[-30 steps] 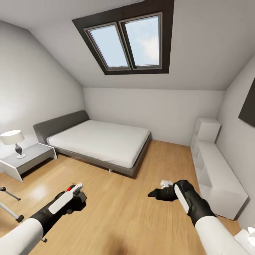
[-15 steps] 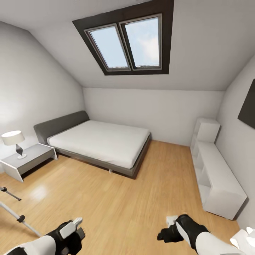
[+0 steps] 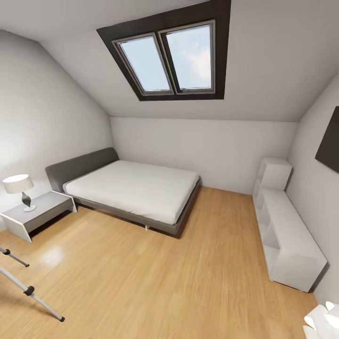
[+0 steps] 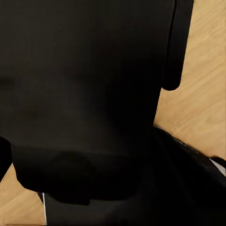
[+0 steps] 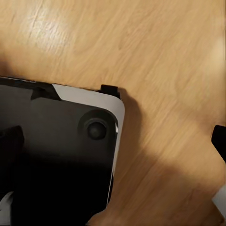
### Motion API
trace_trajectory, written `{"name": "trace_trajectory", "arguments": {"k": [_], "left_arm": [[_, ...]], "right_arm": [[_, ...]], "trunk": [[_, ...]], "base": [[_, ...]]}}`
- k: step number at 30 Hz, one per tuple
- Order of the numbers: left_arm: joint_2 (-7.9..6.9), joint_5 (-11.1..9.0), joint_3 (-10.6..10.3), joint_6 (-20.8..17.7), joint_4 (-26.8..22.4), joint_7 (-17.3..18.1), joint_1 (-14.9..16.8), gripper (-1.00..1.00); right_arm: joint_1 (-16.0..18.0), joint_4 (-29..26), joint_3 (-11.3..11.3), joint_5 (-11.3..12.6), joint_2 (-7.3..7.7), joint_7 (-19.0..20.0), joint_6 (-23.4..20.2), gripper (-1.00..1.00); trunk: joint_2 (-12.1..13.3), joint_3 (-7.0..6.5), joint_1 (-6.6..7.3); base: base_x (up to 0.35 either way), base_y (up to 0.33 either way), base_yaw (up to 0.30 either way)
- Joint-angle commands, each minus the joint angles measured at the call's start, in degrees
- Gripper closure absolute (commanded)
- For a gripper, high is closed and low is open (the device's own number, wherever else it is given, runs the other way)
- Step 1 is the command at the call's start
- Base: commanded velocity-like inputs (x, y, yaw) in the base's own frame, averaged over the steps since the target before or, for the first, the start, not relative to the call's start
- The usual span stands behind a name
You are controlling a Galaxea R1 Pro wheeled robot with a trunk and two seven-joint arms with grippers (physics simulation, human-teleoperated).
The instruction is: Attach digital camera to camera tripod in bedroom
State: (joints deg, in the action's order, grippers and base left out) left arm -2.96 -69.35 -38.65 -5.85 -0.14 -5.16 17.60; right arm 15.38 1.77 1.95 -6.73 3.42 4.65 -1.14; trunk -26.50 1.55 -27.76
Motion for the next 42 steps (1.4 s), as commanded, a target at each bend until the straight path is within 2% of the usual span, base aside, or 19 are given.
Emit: {"name": "trace_trajectory", "arguments": {"k": [1, 5, 9, 20, 24, 26, 29, 30, 37, 42], "left_arm": [[0.02, -0.29, -0.72, 0.12, -0.05, 0.02, -0.40, 1.00], [0.11, -0.09, -0.72, 1.24, -0.04, 0.12, -1.73, 1.00], [0.00, -0.01, -0.73, 1.51, -0.01, 0.15, -2.05, 1.00], [-0.85, 0.51, -0.78, 1.65, 0.03, 0.21, -2.36, 1.00], [-0.86, 2.48, -0.80, 1.70, 0.02, 0.35, -2.49, 1.00], [-0.90, 5.34, -0.81, 1.72, -0.01, 0.44, -2.75, 1.00], [-0.85, 7.37, -0.81, 1.72, -0.02, 0.47, -2.88, 1.00], [-0.77, 9.54, -0.81, 1.72, -0.03, 0.50, -2.97, 1.00], [-0.38, 10.31, -0.81, 2.13, -0.05, 0.51, -3.00, 1.00], [0.12, 9.82, -0.75, 5.00, -0.04, 0.51, -3.01, 1.00]], "right_arm": [[-0.69, 0.08, 0.15, -0.47, 0.05, -0.10, 0.76, -1.00], [-3.02, 0.14, 0.16, -0.47, 0.15, -0.83, 3.45, -1.00], [-3.59, 0.16, 0.11, -0.46, 0.25, -1.02, 4.25, -1.00], [-3.85, 0.16, 0.09, -0.39, 0.56, -1.13, 5.68, -1.00], [-3.86, 0.16, 0.11, -0.42, 0.60, -1.13, 5.95, -1.00], [-3.86, 0.16, 0.14, -0.45, 0.61, -1.13, 5.98, -1.00], [-3.86, 0.16, 0.15, -0.46, 0.62, -1.10, 5.93, -1.00], [-3.86, 0.16, 0.16, -0.47, 0.62, -1.07, 5.84, -1.00], [-3.86, 0.16, 0.16, -0.47, 0.62, -1.05, 5.96, -1.00], [-3.86, 0.16, 0.16, -0.47, 0.57, -1.06, 5.91, -1.00]], "trunk": [[0.31, -0.09, 0.19], [1.91, -0.80, 1.07], [3.52, -1.52, 1.95], [3.58, -1.55, 1.98], [3.58, -1.55, 1.98], [3.58, -1.55, 1.98], [3.58, -1.55, 1.98], [3.58, -1.55, 1.98], [3.58, -1.55, 1.98], [3.58, -1.55, 1.98]], "base": [[0.000, 0.000, 0.000], [0.000, 0.000, 0.000], [0.000, 0.000, 0.000], [0.000, 0.000, 0.000], [0.000, 0.000, 0.000], [0.000, 0.000, 0.000], [0.000, 0.000, 0.000], [0.000, 0.000, 0.000], [0.000, 0.000, 0.000], [0.008, 0.001, 0.000]]}}
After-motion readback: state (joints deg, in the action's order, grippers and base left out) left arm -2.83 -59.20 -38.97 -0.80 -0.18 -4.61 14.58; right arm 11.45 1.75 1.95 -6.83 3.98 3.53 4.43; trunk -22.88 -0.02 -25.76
